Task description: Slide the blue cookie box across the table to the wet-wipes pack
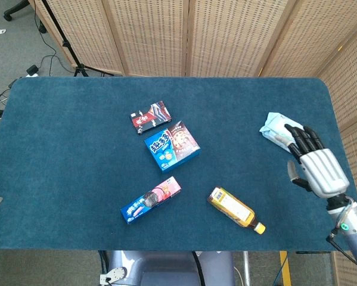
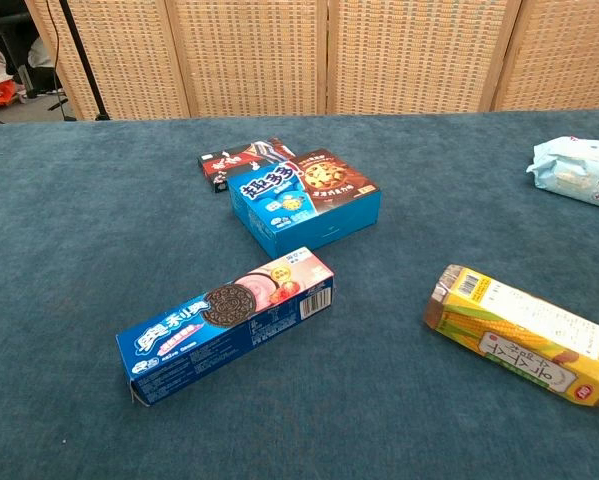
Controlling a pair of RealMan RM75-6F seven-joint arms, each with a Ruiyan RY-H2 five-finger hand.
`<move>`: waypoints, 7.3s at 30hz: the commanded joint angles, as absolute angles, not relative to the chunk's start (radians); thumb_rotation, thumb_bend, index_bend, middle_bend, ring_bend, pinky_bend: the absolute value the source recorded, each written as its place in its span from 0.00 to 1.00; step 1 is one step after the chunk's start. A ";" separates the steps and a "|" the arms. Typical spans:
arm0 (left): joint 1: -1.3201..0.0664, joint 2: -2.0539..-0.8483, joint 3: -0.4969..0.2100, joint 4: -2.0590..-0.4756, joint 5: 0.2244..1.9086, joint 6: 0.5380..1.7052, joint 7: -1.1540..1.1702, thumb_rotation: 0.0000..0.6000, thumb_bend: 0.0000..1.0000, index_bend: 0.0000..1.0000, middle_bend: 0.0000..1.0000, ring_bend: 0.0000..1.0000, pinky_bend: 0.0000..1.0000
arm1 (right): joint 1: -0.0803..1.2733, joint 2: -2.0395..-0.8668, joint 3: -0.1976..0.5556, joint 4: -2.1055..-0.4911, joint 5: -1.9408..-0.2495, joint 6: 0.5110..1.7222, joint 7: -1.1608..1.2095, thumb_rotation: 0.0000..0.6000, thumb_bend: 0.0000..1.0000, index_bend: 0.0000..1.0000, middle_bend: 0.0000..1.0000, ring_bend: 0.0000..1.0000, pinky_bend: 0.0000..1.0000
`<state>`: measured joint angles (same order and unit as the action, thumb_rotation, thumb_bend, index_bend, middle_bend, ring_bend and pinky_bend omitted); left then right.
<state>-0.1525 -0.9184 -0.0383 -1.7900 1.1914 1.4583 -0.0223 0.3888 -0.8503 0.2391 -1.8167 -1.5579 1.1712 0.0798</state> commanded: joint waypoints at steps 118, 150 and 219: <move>-0.160 -0.958 -0.140 -1.755 1.093 1.295 0.053 1.00 0.00 0.00 0.00 0.00 0.00 | 1.172 -1.348 -0.058 -1.467 -1.623 0.890 -0.198 1.00 1.00 0.44 0.37 0.22 0.22; -0.161 -0.953 -0.143 -1.746 1.089 1.279 0.035 1.00 0.00 0.00 0.00 0.00 0.00 | 1.176 -1.555 -0.071 -1.055 -1.783 0.842 -0.195 1.00 1.00 0.44 0.37 0.21 0.22; -0.146 -0.953 -0.122 -1.782 1.159 1.322 0.049 1.00 0.00 0.00 0.00 0.00 0.00 | 0.885 -1.410 -0.120 -0.910 -1.694 0.954 -0.057 1.00 1.00 0.44 0.40 0.20 0.22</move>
<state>-0.1468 -0.9531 -0.1222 -1.7811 1.1585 1.3212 0.0500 0.8891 -1.4150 -0.1273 -0.9003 -1.6936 0.9383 -0.0619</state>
